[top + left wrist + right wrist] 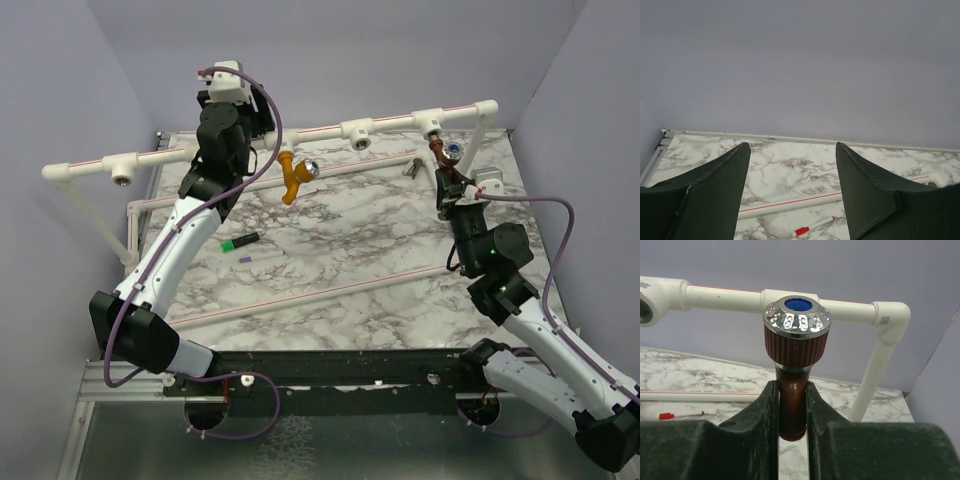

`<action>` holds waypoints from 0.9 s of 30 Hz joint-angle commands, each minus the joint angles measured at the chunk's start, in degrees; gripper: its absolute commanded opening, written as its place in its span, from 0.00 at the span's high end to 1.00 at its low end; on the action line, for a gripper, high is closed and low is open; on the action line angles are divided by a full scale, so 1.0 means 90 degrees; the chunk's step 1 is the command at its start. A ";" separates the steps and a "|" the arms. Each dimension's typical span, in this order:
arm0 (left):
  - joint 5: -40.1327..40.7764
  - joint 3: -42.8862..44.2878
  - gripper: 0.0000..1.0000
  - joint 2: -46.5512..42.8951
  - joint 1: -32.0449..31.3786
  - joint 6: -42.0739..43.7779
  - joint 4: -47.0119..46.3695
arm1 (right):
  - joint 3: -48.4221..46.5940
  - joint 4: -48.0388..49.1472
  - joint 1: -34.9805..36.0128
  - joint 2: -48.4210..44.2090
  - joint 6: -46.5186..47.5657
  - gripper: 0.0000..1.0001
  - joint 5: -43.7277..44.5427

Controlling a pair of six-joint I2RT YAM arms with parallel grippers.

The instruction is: Install the water faucets

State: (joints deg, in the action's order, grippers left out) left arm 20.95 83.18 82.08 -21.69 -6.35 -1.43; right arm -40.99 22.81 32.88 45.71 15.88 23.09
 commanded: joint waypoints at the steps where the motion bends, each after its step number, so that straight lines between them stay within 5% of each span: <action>1: -0.0136 -0.0549 0.30 0.0110 -0.0011 0.0077 0.1276 | -0.0209 0.0043 -0.0153 0.0066 -0.0119 1.00 -0.0239; 27: -0.0157 -0.0678 0.29 0.0062 0.0037 0.0102 0.1253 | -0.0421 -0.0048 -0.0382 0.0099 -0.0384 0.99 -0.0745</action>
State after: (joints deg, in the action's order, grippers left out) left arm 20.80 81.23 81.32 -21.47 -6.37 -4.38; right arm -42.48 22.02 29.87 47.22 13.32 18.61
